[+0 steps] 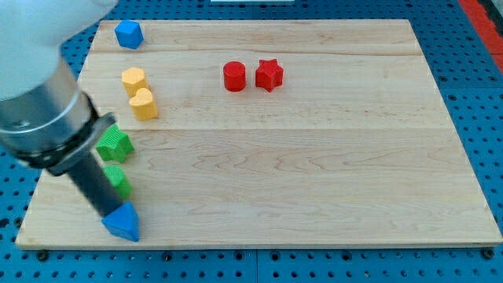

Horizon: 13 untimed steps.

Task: Move the blue triangle to the right bottom of the blue cube

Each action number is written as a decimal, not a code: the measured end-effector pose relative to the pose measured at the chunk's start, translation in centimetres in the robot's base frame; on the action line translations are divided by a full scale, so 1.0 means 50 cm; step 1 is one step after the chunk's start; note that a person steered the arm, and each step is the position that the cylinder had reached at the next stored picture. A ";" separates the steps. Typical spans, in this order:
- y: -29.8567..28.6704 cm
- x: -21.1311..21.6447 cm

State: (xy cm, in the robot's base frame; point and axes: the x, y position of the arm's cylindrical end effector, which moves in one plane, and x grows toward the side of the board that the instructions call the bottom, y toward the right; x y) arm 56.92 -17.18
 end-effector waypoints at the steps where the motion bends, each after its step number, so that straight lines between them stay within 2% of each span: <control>1: -0.027 -0.085; 2: -0.058 -0.099; 3: -0.127 -0.026; 4: -0.076 0.083; 5: 0.059 0.081; 6: 0.111 -0.017; 8: 0.136 -0.199; 9: 0.205 -0.248; 10: 0.224 -0.327; 11: 0.202 -0.367; 12: 0.234 -0.324; 13: 0.139 -0.331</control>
State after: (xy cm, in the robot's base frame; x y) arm 40.38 -10.21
